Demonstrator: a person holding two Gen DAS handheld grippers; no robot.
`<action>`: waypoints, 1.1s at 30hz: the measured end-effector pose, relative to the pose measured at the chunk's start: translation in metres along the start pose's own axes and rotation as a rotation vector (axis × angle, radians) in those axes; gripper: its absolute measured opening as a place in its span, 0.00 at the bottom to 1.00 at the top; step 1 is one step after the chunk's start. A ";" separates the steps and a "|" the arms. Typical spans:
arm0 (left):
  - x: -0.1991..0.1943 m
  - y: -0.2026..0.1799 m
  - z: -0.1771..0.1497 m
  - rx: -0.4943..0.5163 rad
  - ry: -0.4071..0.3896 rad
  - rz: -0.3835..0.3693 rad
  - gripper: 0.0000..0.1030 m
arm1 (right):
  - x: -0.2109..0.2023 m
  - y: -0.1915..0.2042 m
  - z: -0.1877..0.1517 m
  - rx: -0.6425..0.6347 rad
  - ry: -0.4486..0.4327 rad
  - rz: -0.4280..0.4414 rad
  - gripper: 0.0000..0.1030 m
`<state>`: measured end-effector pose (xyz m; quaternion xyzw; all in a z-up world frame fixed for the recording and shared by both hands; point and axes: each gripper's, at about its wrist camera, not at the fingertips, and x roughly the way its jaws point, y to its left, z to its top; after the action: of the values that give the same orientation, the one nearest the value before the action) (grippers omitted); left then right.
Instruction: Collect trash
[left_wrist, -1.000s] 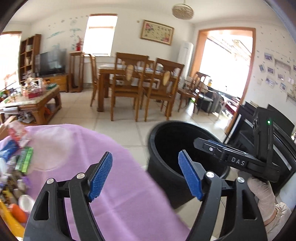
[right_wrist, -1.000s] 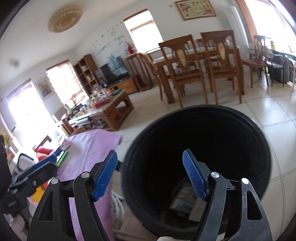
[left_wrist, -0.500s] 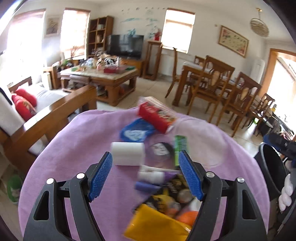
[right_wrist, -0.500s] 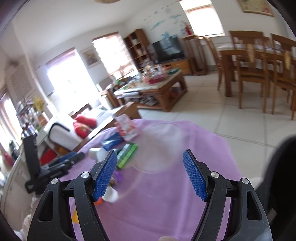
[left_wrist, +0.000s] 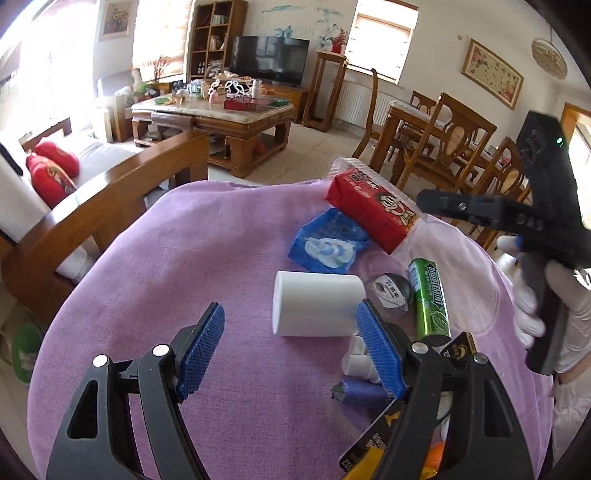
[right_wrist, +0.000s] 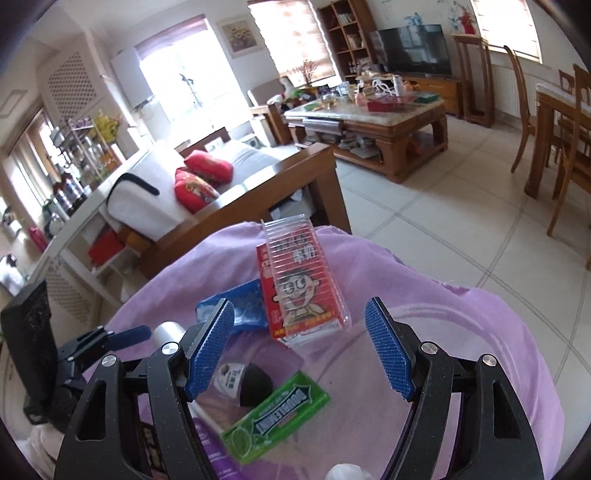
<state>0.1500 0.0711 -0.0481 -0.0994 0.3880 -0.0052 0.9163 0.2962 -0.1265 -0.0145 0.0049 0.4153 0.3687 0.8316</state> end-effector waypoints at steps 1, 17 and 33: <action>0.002 0.002 0.002 -0.009 0.003 -0.008 0.72 | 0.007 -0.004 0.002 0.002 0.014 0.014 0.71; 0.002 -0.004 0.006 0.035 -0.015 -0.024 0.66 | -0.009 0.032 -0.020 -0.157 -0.067 -0.078 0.39; 0.002 -0.003 0.005 0.028 -0.017 -0.017 0.65 | -0.053 0.139 -0.116 -0.749 -0.267 -0.705 0.38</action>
<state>0.1552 0.0687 -0.0460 -0.0899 0.3791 -0.0177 0.9208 0.1105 -0.0929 -0.0105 -0.3853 0.1221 0.1859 0.8956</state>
